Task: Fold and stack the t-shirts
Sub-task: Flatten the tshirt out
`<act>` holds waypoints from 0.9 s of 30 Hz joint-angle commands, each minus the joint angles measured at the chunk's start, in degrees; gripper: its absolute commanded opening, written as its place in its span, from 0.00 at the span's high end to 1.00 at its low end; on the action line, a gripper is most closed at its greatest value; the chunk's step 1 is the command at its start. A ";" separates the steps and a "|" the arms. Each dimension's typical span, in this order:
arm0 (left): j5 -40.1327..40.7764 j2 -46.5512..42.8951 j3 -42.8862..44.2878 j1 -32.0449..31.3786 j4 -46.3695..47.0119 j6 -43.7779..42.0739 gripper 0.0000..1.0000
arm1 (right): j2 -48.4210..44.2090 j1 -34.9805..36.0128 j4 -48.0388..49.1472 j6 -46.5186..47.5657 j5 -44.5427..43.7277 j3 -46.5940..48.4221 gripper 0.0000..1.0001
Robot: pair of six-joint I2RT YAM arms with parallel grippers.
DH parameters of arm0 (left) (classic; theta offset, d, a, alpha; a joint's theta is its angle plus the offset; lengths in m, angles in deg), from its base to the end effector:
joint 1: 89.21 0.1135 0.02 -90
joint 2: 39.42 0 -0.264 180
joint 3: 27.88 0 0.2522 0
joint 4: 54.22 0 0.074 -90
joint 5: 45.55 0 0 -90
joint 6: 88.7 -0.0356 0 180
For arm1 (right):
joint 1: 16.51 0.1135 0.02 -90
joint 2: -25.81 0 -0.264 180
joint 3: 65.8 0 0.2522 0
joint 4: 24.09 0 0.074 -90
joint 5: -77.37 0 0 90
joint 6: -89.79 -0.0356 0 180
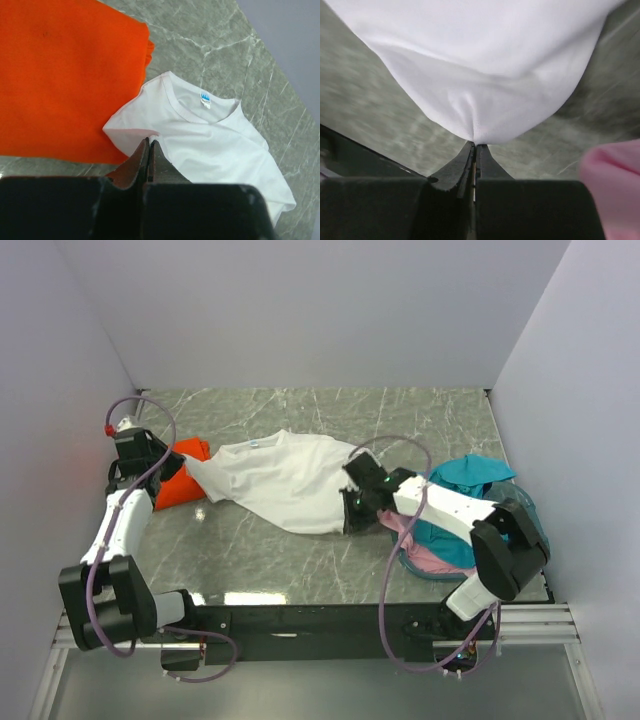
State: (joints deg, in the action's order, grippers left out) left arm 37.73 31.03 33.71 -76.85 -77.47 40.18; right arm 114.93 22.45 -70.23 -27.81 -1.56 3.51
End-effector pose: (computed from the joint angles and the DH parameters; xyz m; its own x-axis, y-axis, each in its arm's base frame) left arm 0.2680 0.0545 0.2653 -0.3315 -0.7108 -0.6203 -0.4160 0.7003 -0.5801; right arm 0.2271 0.1924 0.1925 -0.9434 -0.1781 -0.2799 -0.2718 0.8987 0.3442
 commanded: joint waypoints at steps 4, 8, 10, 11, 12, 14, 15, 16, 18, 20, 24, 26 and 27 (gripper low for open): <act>2.15 10.55 11.65 -1.02 4.76 4.37 1.00 | -5.19 -11.77 -1.56 7.81 2.53 14.84 1.00; 2.33 14.09 24.02 -3.30 4.22 6.21 1.00 | -0.20 -16.36 -4.52 10.89 3.26 28.44 1.00; 0.66 15.14 28.34 -3.48 4.31 8.05 1.00 | 1.83 -16.98 -6.89 12.29 2.47 38.20 1.00; 0.05 15.58 33.24 -3.57 3.27 8.41 1.00 | 3.59 -17.34 -7.51 12.74 2.12 41.36 1.00; -0.31 15.94 35.81 -3.48 2.47 9.02 1.00 | 4.47 -17.60 -8.30 13.35 1.94 47.75 1.00; -1.89 16.64 40.82 -3.48 0.19 9.03 1.00 | 6.93 -18.04 -11.38 14.93 0.28 54.63 1.00; -2.68 16.64 45.20 -3.48 -0.34 8.77 1.00 | 7.55 -18.56 -12.35 15.55 -0.25 60.93 1.00; -3.81 16.47 47.33 -3.57 -0.96 8.59 1.00 | 8.25 -18.66 -14.18 16.68 -0.87 63.95 1.00; -4.44 15.86 52.87 -3.57 -3.15 8.07 1.00 | 8.00 -18.57 -14.90 17.75 -2.97 70.36 1.00; -5.23 13.84 55.25 -3.48 -3.77 7.80 1.00 | 5.46 -18.57 -13.94 18.63 -4.12 72.32 1.00; -4.01 7.78 56.32 -3.57 -2.81 7.71 1.00 | -3.93 -18.66 -7.01 19.24 -5.53 67.09 1.00; -2.78 2.43 55.09 -3.57 -0.71 7.62 1.00 | -10.44 -18.57 -1.74 19.77 -5.45 63.74 1.00; -1.03 0.58 53.43 -3.48 0.08 7.36 1.00 | -12.46 -18.66 -0.15 19.86 -5.18 61.02 1.00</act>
State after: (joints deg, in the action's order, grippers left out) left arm 34.56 39.03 87.57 -80.48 -80.27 47.70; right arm 111.02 4.11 -78.84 -9.88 -5.80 67.71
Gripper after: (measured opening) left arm 0.013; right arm 0.009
